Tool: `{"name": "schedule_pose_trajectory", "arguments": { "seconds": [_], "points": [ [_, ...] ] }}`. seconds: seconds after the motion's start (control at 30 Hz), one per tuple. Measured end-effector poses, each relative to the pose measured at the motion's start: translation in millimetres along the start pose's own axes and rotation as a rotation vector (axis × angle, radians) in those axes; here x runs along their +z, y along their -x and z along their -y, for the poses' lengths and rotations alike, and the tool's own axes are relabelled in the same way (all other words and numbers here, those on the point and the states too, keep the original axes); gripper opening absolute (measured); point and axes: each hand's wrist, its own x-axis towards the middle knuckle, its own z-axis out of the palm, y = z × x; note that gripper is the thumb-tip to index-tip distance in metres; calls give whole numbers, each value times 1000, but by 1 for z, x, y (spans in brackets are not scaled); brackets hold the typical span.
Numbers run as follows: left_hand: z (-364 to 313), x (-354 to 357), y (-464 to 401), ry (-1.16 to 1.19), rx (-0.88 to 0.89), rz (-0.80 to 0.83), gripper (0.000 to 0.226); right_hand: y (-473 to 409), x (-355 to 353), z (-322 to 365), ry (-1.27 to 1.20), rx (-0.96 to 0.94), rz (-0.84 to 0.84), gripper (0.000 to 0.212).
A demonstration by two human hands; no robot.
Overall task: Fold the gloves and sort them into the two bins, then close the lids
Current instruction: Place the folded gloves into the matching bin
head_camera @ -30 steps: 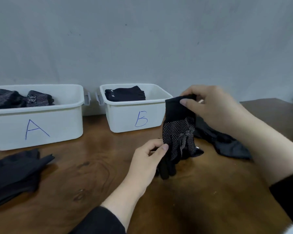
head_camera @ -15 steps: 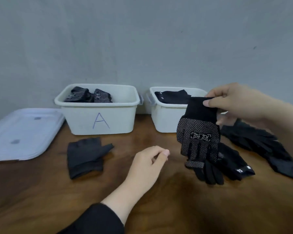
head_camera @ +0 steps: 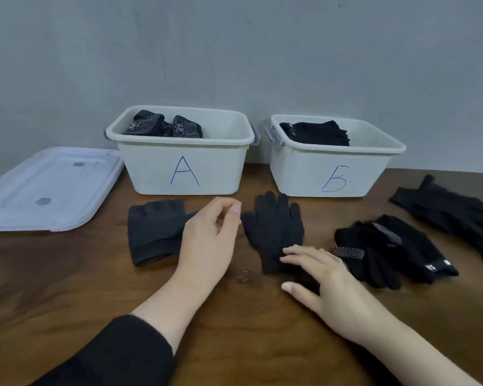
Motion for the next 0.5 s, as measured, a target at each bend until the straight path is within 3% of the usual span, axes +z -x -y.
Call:
{"name": "schedule_pose_trajectory", "arguments": {
  "seconds": [0.13,0.27,0.4,0.5],
  "points": [
    [5,9,2,-237,102,172,23,-5,5,-2,-29,4,-209,43],
    [9,19,7,-555,211,517,37,-13,14,-8,64,16,-71,43],
    [9,22,5,-651,248,491,38,-11,17,-10,67,0,-74,43],
    [9,24,8,-627,282,496,31,-8,13,-10,-24,-8,-181,34]
  ]
}}
